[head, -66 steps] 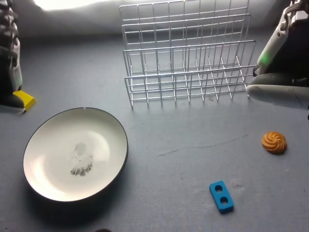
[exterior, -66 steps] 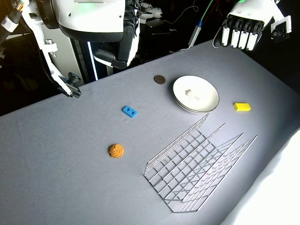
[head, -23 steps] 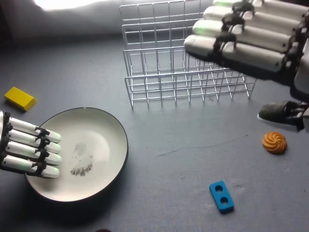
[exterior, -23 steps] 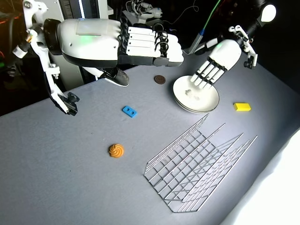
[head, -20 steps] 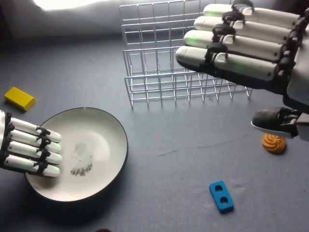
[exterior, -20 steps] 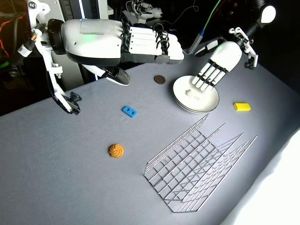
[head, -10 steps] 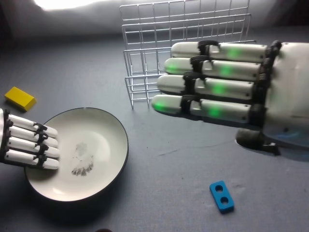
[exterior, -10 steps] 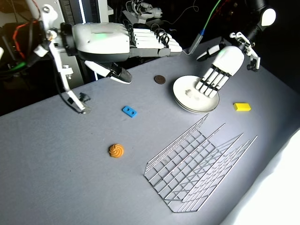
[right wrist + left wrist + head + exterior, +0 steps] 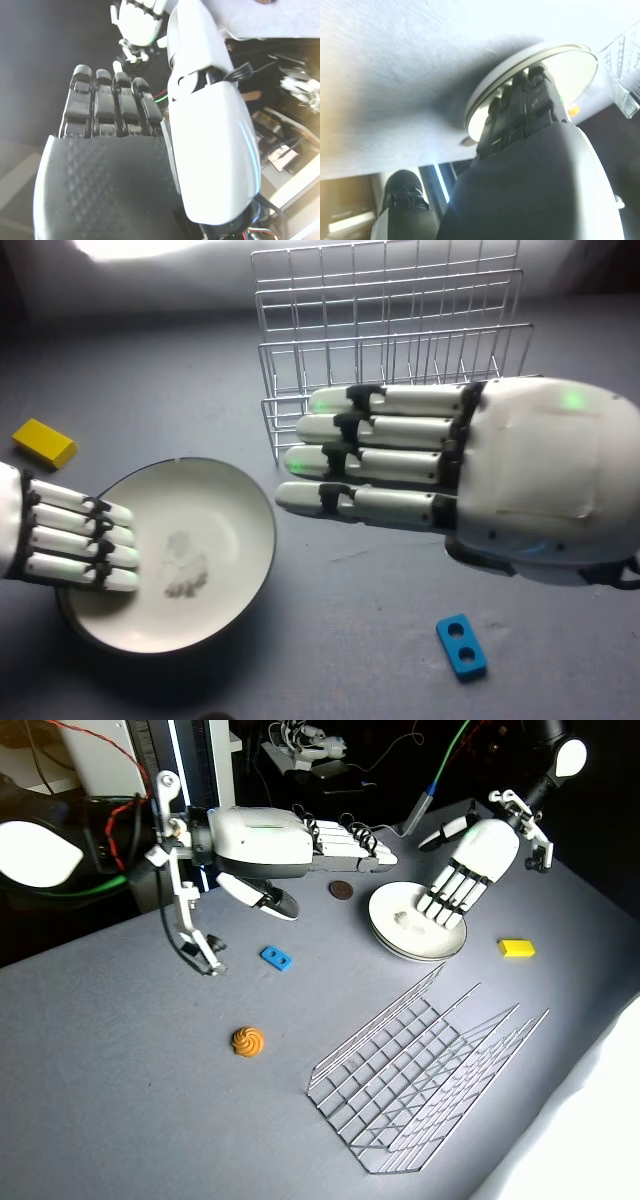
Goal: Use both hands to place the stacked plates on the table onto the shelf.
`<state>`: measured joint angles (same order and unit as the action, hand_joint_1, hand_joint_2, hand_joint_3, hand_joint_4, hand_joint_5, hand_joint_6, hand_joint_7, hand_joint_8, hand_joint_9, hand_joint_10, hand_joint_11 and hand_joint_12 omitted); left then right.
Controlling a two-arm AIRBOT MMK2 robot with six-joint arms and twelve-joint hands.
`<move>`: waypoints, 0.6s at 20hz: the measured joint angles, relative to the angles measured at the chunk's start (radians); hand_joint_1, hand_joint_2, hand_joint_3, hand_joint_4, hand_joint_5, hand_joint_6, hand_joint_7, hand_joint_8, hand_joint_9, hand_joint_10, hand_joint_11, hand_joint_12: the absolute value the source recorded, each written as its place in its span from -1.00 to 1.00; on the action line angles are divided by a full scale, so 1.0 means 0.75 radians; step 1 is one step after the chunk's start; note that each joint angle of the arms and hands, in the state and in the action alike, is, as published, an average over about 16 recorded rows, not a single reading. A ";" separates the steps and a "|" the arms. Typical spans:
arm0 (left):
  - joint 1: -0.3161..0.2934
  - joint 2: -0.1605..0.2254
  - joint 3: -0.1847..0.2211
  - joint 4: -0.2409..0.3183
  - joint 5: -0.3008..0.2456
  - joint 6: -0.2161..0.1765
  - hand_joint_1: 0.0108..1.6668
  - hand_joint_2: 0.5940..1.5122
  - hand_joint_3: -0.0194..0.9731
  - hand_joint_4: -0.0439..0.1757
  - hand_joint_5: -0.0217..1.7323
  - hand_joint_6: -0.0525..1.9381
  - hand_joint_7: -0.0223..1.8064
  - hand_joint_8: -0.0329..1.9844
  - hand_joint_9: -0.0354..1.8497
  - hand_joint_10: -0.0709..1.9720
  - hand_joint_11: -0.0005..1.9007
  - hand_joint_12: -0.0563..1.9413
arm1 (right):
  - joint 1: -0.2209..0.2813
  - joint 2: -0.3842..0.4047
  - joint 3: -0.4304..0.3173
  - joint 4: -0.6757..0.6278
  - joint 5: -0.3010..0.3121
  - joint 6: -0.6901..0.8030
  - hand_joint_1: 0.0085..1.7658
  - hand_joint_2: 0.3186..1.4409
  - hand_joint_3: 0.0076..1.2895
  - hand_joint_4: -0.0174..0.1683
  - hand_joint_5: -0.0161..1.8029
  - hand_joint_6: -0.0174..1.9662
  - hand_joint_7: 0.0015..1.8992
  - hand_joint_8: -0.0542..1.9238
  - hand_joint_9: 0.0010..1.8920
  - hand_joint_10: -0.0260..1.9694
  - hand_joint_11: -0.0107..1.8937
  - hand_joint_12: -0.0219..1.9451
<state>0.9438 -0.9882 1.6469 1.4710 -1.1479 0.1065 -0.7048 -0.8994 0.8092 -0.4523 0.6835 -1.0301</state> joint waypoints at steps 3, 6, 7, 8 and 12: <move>-0.024 0.000 -0.040 0.013 0.022 -0.024 -0.99 -0.08 -0.92 -0.58 -0.97 -0.96 -0.98 -0.98 -0.94 -0.92 -0.98 -0.96 | 0.001 -0.063 0.035 0.035 -0.040 -0.044 0.50 0.26 -0.98 -0.80 -0.96 -0.97 -0.98 -0.94 -0.98 -0.97 -0.96 -0.94; -0.050 0.000 -0.082 0.026 0.047 -0.051 -0.99 -0.08 -0.92 -0.58 -0.97 -0.96 -0.98 -0.98 -0.94 -0.92 -0.98 -0.96 | 0.006 -0.130 0.077 0.071 -0.081 -0.080 0.49 0.26 -0.98 -0.80 -0.96 -0.97 -0.98 -0.94 -0.98 -0.97 -0.96 -0.90; -0.060 0.000 -0.095 0.031 0.055 -0.060 -0.99 -0.08 -0.92 -0.58 -0.97 -0.96 -0.99 -0.98 -0.94 -0.92 -0.98 -0.96 | 0.008 -0.154 0.093 0.083 -0.095 -0.091 0.48 0.26 -0.98 -0.80 -0.96 -0.97 -0.98 -0.94 -0.98 -0.97 -0.96 -0.90; -0.069 0.000 -0.107 0.036 0.064 -0.069 -0.99 -0.08 -0.92 -0.58 -0.97 -0.96 -0.99 -0.98 -0.94 -0.92 -0.98 -0.96 | 0.011 -0.178 0.109 0.095 -0.110 -0.101 0.48 0.26 -0.98 -0.80 -0.96 -0.97 -0.98 -0.94 -0.98 -0.97 -0.96 -0.90; -0.103 0.000 -0.148 0.054 0.093 -0.097 -0.99 -0.08 -0.92 -0.57 -0.96 -0.95 -0.98 -0.98 -0.94 -0.92 -0.99 -0.96 | 0.029 -0.282 0.182 0.123 -0.156 -0.124 0.47 0.25 -0.98 -0.80 -0.96 -0.97 -0.98 -0.93 -0.98 -0.97 -0.97 -0.87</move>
<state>0.8668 -0.9881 1.5362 1.5119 -1.0782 0.0336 -0.6829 -1.1109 0.9456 -0.3599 0.5664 -1.1233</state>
